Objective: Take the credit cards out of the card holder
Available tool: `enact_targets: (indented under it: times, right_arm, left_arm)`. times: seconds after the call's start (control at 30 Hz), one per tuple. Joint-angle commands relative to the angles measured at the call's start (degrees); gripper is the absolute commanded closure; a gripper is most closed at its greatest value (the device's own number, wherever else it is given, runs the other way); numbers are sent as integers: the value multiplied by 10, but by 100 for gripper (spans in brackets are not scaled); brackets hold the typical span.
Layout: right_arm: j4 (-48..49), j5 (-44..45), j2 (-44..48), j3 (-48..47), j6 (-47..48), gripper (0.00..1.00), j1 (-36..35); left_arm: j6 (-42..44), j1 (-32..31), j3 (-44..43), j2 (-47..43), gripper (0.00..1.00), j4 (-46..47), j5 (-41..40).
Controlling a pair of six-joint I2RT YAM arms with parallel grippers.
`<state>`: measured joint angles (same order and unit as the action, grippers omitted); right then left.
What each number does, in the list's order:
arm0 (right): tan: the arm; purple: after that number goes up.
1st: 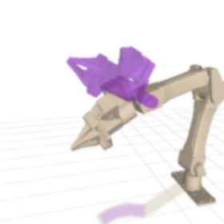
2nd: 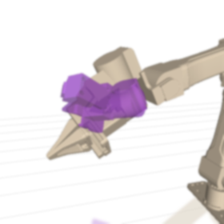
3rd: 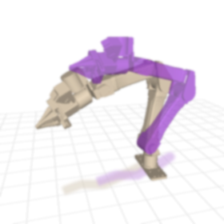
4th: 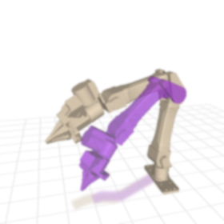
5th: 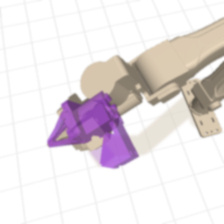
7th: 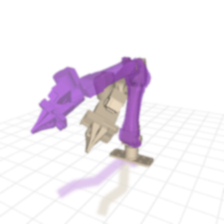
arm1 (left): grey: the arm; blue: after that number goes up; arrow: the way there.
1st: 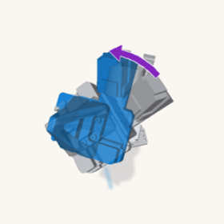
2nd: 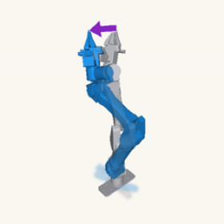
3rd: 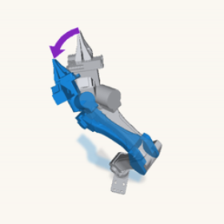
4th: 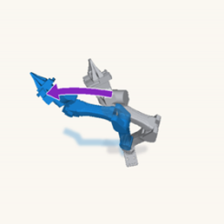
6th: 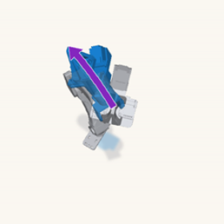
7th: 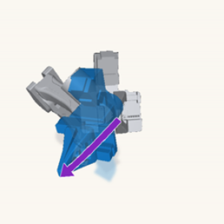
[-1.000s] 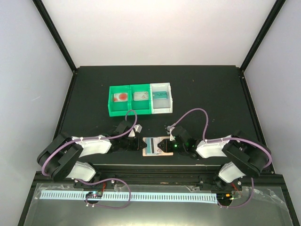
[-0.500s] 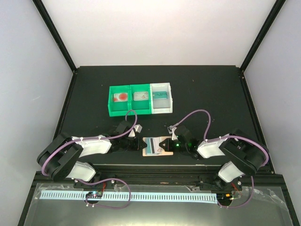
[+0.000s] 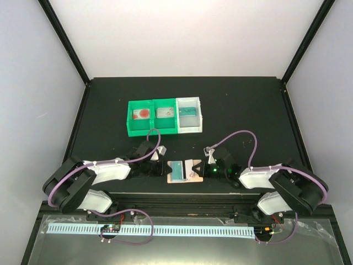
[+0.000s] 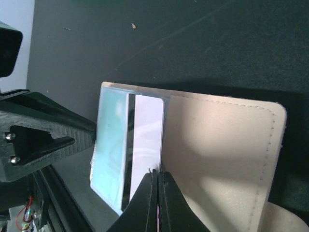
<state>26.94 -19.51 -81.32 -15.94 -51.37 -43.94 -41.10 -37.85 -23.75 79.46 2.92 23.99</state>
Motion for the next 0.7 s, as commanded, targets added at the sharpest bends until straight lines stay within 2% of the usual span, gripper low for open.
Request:
enact_targets:
  times: [0.0,0.13,0.27,0.37,0.43,0.5,0.6,0.67]
  right_arm:
    - [-51,10,42,-1,19,99,5]
    - [-100,23,86,-11,43,99,5]
    - [-149,27,130,-31,83,99,5]
    - [-141,8,150,-37,130,99,5]
    - [-130,0,157,-42,155,99,4]
    - [-129,2,164,-52,183,99,-1]
    - [-92,6,184,-46,238,99,-15]
    - [-35,0,201,-24,258,99,-19]
  left_arm:
    - [5,2,-18,-28,79,-51,-23]
    - [17,2,-51,-56,71,-103,-30]
    - [25,2,-99,-94,57,-155,-23]
    - [22,2,-125,-126,44,-174,-13]
    - [9,3,-141,-146,38,-187,-9]
    - [-16,4,-150,-162,32,-197,-3]
    - [-102,10,-147,-181,31,-191,18]
    - [-176,11,-124,-193,31,-138,65]
